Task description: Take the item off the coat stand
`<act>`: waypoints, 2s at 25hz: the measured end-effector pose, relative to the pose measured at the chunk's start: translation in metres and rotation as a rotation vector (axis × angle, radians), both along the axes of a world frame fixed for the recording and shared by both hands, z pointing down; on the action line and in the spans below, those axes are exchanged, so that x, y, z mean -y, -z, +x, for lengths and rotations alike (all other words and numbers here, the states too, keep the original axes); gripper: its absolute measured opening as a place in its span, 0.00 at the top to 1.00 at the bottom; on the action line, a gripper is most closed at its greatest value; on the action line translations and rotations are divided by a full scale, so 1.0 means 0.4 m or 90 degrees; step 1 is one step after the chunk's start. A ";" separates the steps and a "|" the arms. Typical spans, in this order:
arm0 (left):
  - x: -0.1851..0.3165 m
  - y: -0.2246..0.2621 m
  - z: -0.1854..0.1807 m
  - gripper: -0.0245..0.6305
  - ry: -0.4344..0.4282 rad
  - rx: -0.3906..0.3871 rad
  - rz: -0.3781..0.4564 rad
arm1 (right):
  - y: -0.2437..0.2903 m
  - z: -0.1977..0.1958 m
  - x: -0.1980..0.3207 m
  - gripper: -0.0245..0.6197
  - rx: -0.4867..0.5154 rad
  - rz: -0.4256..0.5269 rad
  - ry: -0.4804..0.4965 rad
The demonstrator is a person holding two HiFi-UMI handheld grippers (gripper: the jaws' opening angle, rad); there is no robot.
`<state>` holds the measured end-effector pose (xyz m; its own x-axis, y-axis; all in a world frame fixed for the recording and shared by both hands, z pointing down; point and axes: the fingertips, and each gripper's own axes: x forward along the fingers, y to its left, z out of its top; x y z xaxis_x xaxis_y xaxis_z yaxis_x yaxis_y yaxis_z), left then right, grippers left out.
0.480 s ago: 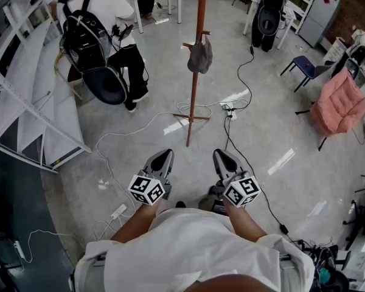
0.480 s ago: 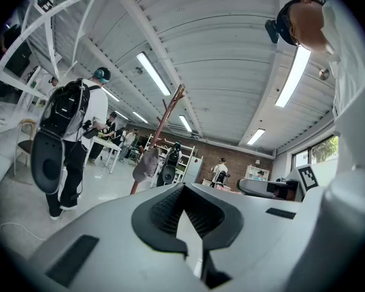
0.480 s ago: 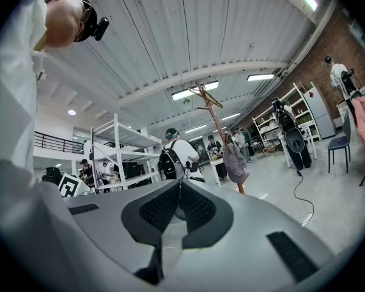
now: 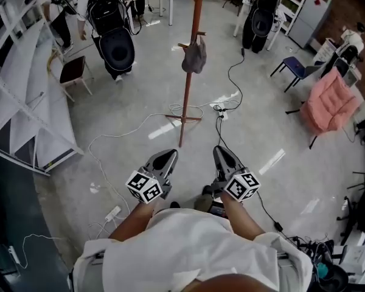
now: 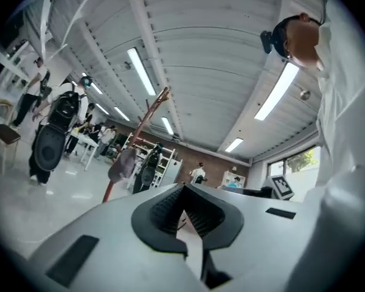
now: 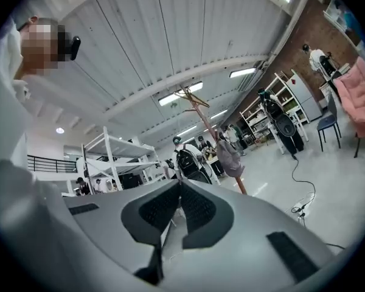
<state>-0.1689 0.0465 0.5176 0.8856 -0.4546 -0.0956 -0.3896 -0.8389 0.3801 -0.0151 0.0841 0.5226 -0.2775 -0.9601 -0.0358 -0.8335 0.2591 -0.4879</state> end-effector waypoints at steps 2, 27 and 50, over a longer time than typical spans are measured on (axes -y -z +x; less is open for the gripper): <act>0.037 -0.045 -0.030 0.94 0.051 0.029 -0.039 | 0.012 -0.014 -0.003 0.92 0.006 0.012 0.001; 0.229 -0.038 0.021 0.94 0.088 0.018 -0.049 | -0.048 0.098 0.212 0.92 0.044 -0.024 0.025; 0.802 0.112 0.336 0.94 0.214 0.026 0.005 | 0.066 0.501 0.787 0.92 -0.003 0.076 0.127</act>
<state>-0.0346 -0.2742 0.4730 0.6899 -0.7208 -0.0673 -0.6594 -0.6641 0.3524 0.1852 -0.2309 0.4961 -0.4617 -0.8753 -0.1440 -0.7622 0.4745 -0.4403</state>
